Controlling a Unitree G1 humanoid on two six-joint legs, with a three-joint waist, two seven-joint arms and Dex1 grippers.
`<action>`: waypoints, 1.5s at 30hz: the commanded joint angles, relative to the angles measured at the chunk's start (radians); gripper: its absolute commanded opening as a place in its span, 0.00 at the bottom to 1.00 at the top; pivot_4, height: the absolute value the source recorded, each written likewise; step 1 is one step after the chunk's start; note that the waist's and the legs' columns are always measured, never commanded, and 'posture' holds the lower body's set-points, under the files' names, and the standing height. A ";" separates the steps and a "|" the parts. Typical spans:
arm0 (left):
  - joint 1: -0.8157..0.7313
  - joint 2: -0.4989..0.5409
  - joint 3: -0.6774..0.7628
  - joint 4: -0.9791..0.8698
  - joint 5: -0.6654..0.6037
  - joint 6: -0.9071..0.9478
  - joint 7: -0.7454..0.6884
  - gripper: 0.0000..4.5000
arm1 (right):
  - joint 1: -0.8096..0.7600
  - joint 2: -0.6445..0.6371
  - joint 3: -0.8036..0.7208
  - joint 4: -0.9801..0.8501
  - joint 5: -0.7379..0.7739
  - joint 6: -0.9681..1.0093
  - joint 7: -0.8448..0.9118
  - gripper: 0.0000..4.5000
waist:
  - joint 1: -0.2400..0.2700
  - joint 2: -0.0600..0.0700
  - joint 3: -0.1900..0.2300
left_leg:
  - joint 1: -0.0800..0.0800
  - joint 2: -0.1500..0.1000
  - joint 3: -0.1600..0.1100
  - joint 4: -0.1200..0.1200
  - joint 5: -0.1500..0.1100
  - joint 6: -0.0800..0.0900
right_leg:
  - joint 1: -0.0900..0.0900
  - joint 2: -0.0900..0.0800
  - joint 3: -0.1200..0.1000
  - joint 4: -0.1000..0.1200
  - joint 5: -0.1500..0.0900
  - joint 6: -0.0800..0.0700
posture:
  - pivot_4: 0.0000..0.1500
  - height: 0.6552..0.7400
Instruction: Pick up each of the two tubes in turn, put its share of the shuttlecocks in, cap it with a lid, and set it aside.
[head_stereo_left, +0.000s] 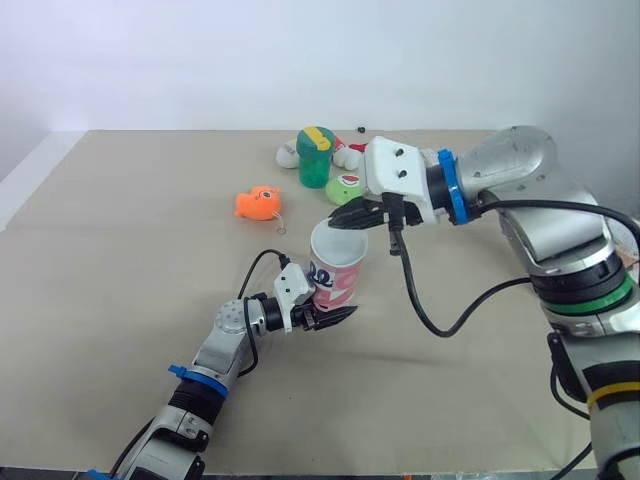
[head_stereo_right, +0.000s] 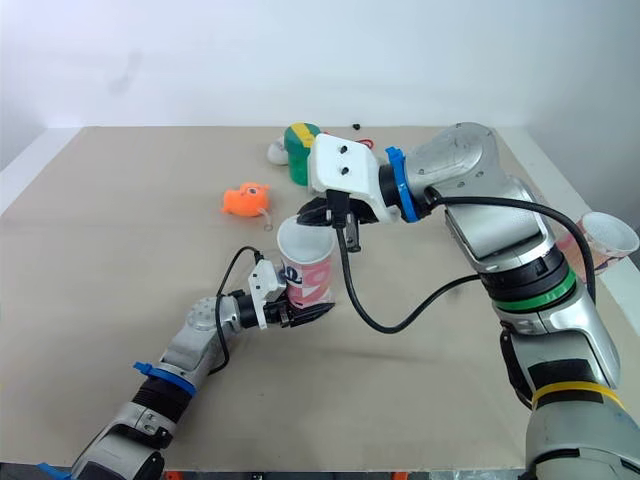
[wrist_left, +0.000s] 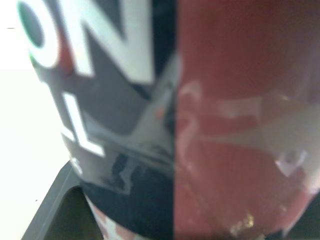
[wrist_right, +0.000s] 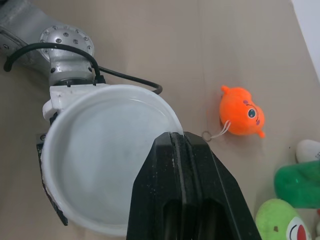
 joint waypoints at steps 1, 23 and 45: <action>0.035 0.010 -0.016 0.068 0.026 0.041 0.007 0.72 | 0.019 0.005 0.017 -0.032 -0.009 -0.012 0.014 0.01 | 0.000 0.000 0.000 | 0.000 0.000 0.000 0.000 0.000 0.000 | 0.000 0.000 0.000 0.000 0.000 0.000 | 1.00 1.00; 0.036 0.011 -0.014 0.069 0.030 0.039 0.013 0.72 | 0.037 0.019 0.034 -0.020 -0.138 -0.148 -0.011 0.01 | -0.001 0.000 0.000 | 0.001 0.001 0.000 0.000 0.000 0.000 | 0.000 0.000 -0.001 0.000 0.001 -0.001 | 1.00 1.00; 0.027 0.007 -0.017 0.082 0.033 0.038 -0.001 0.72 | 0.336 0.070 0.030 -0.133 -0.220 -0.221 -0.172 0.01 | -0.009 -0.011 -0.019 | 0.020 0.000 -0.002 -0.013 0.000 0.000 | 0.014 -0.002 -0.003 -0.005 -0.008 -0.008 | 1.00 1.00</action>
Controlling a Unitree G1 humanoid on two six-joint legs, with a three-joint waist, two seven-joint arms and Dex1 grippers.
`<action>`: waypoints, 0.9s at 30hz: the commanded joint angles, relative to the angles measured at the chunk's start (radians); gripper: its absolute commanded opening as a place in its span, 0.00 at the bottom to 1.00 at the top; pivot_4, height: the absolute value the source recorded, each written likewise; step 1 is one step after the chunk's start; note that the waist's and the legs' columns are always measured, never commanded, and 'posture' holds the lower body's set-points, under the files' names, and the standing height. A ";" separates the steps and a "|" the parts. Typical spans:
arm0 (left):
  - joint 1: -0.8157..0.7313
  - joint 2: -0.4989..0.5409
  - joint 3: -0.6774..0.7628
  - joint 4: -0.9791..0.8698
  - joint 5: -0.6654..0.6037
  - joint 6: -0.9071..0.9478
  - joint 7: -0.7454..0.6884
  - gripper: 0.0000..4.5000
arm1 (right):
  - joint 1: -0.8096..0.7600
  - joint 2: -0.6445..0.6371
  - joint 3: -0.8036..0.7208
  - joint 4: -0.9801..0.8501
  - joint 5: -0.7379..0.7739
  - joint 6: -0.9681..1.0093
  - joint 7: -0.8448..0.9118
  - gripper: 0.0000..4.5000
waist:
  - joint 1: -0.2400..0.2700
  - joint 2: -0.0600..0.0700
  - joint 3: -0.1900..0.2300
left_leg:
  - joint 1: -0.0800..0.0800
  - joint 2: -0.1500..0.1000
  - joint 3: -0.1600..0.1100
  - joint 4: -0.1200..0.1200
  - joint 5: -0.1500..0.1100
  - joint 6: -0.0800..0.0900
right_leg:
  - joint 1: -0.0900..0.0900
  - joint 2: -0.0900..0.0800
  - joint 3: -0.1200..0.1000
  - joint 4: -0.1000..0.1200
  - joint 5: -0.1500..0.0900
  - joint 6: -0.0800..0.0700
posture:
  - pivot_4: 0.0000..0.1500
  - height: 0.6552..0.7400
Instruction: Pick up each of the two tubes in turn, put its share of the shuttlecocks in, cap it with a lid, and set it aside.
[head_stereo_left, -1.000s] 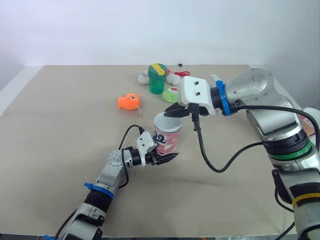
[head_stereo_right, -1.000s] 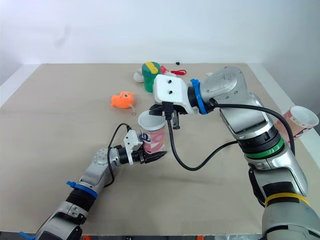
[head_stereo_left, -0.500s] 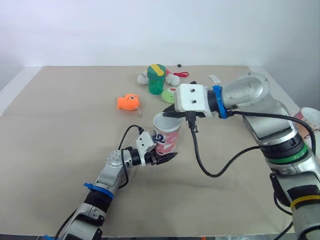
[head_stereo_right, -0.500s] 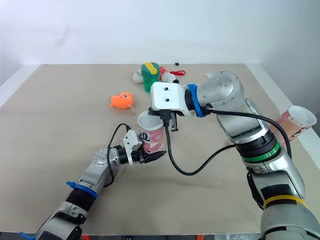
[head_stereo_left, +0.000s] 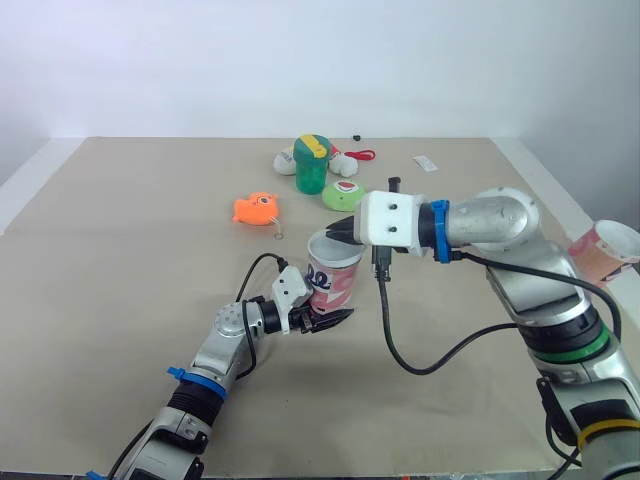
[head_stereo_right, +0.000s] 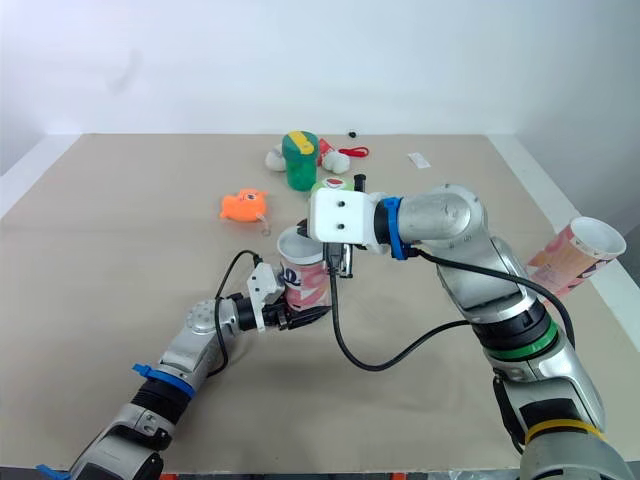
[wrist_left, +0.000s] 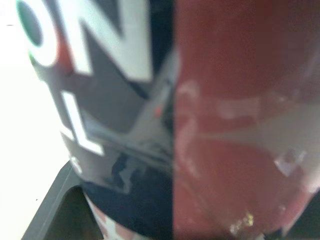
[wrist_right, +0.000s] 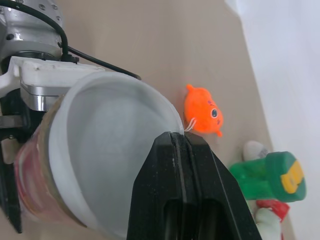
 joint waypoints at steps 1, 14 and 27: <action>0.020 0.005 -0.020 0.053 0.025 0.035 0.001 0.72 | 0.058 0.019 0.082 0.025 -0.021 -0.001 0.012 0.01 | 0.000 0.000 -0.002 | 0.001 0.000 0.000 0.000 0.000 0.000 | 0.001 0.000 0.000 -0.001 0.000 0.000 | 1.00 1.00; 0.028 -0.001 -0.020 0.050 0.029 0.036 0.002 0.72 | 0.044 0.090 0.097 0.065 -0.090 -0.031 -0.003 0.01 | -0.001 0.001 -0.011 | 0.011 0.005 -0.004 -0.005 -0.001 -0.001 | 0.009 -0.002 -0.003 -0.009 0.001 -0.001 | 1.00 1.00; 0.025 -0.005 -0.022 0.055 0.028 0.036 0.000 0.72 | 0.074 0.124 0.087 0.067 -0.106 -0.035 -0.026 0.01 | -0.001 0.002 -0.011 | 0.011 0.006 -0.003 -0.007 -0.001 -0.002 | 0.008 -0.002 -0.004 -0.011 0.002 -0.002 | 1.00 1.00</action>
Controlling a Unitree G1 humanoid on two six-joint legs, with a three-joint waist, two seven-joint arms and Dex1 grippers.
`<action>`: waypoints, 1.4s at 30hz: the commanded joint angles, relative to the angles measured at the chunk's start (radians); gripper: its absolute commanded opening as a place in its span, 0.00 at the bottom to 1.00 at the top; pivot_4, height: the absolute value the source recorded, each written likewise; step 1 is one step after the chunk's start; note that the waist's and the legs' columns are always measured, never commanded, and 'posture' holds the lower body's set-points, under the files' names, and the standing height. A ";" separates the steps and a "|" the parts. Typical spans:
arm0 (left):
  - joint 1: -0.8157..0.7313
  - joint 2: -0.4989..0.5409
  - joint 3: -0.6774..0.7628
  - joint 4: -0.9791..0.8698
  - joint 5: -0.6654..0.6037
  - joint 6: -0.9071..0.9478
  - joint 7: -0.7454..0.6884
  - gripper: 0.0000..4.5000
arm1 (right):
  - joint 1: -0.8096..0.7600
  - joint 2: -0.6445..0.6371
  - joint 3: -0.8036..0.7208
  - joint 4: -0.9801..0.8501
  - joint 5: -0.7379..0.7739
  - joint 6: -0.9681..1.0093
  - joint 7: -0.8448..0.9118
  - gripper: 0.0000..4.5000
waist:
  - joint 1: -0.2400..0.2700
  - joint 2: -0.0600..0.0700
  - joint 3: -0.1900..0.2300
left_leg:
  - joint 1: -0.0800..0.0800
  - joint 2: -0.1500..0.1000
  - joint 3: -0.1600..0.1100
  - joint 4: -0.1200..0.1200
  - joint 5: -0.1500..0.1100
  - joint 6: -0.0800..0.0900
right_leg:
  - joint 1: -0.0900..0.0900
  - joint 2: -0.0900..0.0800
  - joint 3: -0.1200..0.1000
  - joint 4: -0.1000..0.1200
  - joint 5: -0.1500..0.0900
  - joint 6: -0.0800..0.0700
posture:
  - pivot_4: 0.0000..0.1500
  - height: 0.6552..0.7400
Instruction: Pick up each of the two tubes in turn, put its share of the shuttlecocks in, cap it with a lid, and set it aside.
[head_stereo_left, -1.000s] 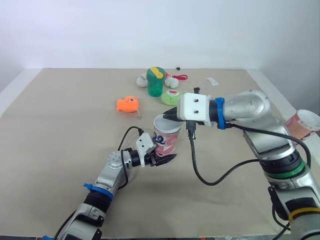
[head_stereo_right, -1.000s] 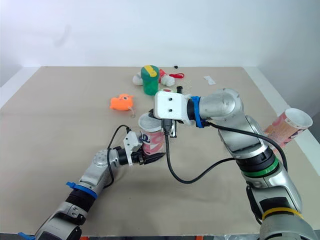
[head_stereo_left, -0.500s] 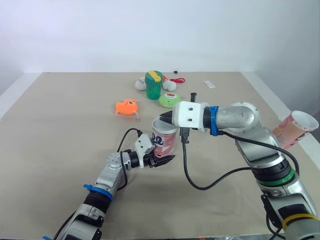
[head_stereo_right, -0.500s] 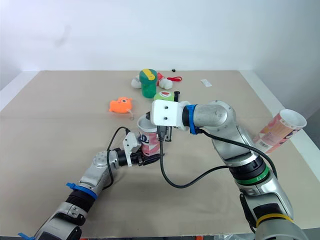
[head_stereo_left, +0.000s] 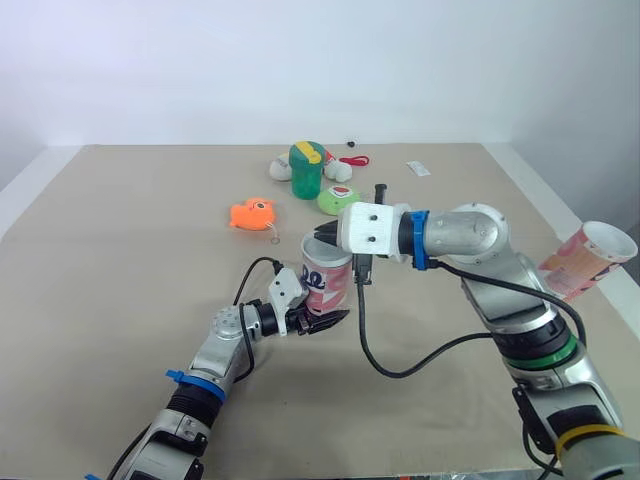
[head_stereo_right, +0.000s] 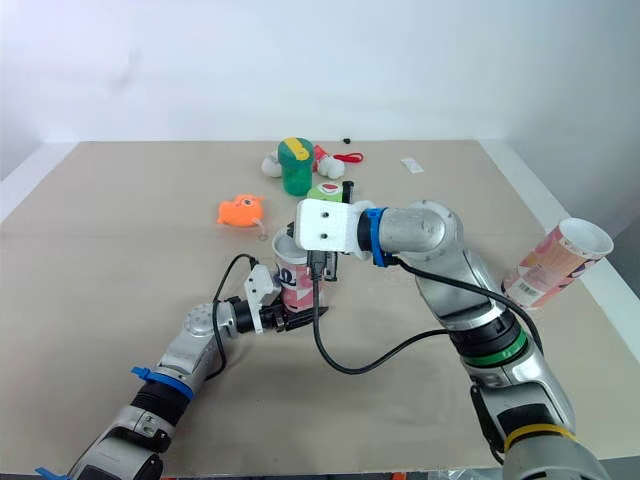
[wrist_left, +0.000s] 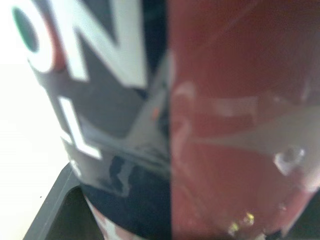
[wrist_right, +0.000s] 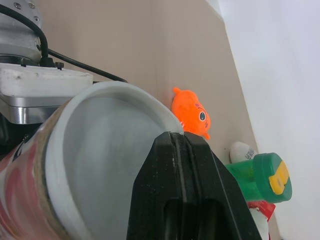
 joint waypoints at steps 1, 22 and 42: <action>0.016 -0.002 -0.038 0.042 0.035 0.035 -0.001 0.72 | 0.063 0.018 0.079 0.023 -0.005 0.003 0.010 0.01 | 0.000 0.000 0.000 | 0.000 0.000 0.000 0.000 0.000 0.000 | 0.000 0.000 0.000 0.000 0.000 0.000 | 1.00 1.00; 0.015 0.000 -0.039 0.046 0.037 0.030 0.002 0.72 | -0.076 -0.010 -0.033 0.008 0.167 0.133 0.117 0.60 | 0.005 0.002 0.002 | -0.003 -0.001 0.000 -0.009 0.000 -0.001 | -0.003 -0.003 -0.003 -0.006 -0.002 -0.001 | 1.00 1.00; 0.056 -0.004 -0.041 -0.001 0.039 0.047 0.029 0.72 | -0.048 -0.126 0.036 0.004 0.302 0.216 0.256 0.01 | 0.016 0.006 0.014 | -0.016 -0.006 -0.002 -0.009 0.001 0.002 | -0.010 -0.005 -0.004 -0.006 -0.003 0.003 | 1.00 1.00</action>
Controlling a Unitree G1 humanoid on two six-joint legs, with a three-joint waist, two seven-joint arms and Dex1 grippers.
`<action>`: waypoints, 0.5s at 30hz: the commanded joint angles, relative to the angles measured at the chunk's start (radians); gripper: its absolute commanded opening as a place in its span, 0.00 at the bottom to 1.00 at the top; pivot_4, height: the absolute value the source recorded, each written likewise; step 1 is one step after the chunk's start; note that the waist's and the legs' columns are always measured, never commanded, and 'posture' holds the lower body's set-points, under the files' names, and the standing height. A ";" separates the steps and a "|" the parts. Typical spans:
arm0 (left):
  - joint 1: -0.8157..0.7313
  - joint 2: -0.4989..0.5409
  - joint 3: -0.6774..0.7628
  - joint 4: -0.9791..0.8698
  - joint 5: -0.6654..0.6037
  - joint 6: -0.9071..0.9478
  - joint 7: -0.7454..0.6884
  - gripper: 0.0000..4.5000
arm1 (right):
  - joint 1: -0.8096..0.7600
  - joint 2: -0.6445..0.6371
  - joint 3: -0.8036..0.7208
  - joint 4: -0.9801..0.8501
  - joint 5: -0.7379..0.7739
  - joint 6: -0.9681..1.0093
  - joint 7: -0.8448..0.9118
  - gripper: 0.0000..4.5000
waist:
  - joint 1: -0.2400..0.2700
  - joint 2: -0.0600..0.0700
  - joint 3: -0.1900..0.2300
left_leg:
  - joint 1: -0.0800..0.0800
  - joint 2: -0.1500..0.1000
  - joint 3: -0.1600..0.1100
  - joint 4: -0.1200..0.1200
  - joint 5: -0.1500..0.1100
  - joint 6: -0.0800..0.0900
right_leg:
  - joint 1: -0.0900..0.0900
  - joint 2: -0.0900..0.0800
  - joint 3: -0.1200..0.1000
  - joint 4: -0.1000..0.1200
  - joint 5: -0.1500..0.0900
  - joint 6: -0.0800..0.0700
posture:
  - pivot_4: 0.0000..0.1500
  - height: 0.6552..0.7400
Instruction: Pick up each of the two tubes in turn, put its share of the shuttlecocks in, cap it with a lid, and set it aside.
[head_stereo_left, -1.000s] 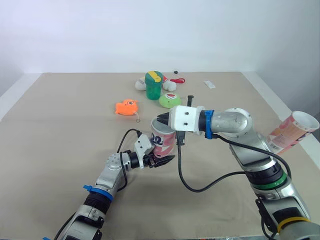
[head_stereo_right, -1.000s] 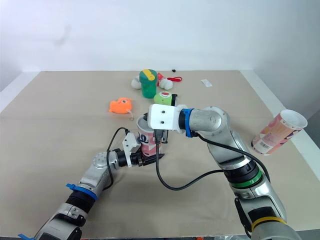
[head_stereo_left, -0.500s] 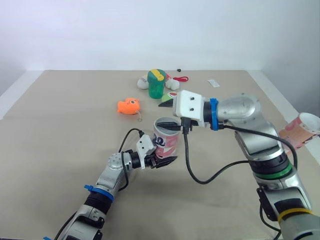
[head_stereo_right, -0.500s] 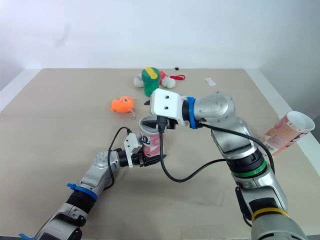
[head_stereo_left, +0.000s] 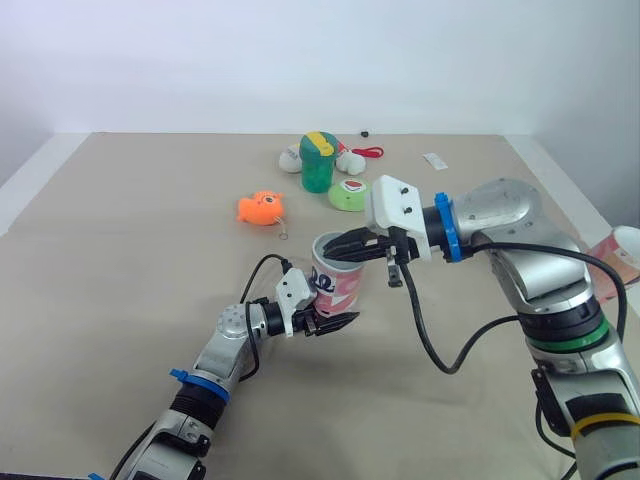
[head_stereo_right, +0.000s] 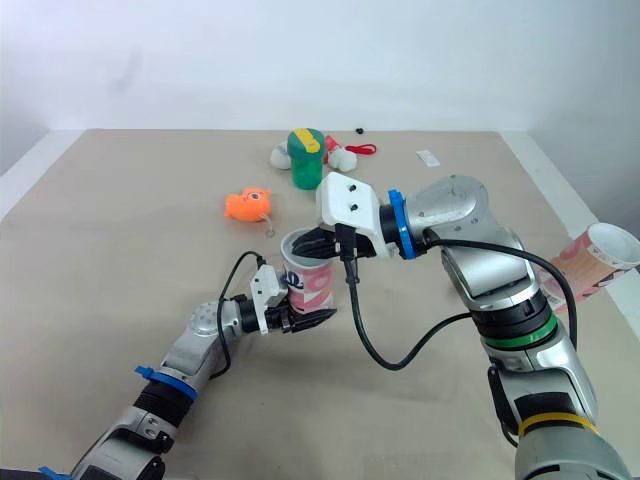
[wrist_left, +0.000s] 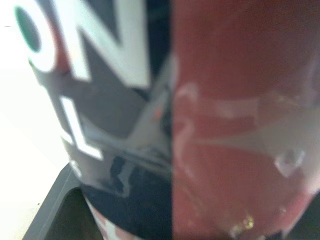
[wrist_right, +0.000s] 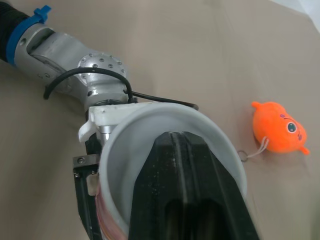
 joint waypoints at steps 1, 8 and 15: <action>0.046 0.002 -0.018 0.056 0.028 0.050 0.030 0.72 | 0.043 -0.023 0.110 0.005 -0.062 -0.035 0.025 0.01 | 0.000 0.000 0.000 | 0.000 0.000 0.000 0.000 0.000 0.000 | 0.000 0.000 0.000 0.000 0.000 0.000 | 1.00 1.00; 0.038 -0.007 -0.013 0.056 0.025 0.053 0.045 0.72 | 0.079 -0.017 0.202 0.036 -0.149 -0.111 0.036 0.01 | 0.000 0.000 -0.009 | 0.005 0.000 0.000 -0.001 -0.002 -0.003 | 0.002 0.000 -0.001 -0.001 -0.003 0.000 | 1.00 1.00; 0.051 -0.007 -0.013 0.049 0.020 0.054 0.042 0.72 | 0.122 0.001 0.243 0.040 -0.192 -0.117 0.053 0.01 | -0.001 -0.007 -0.021 | 0.011 0.002 0.000 -0.002 -0.003 -0.004 | 0.006 0.000 -0.001 -0.001 -0.005 -0.003 | 1.00 1.00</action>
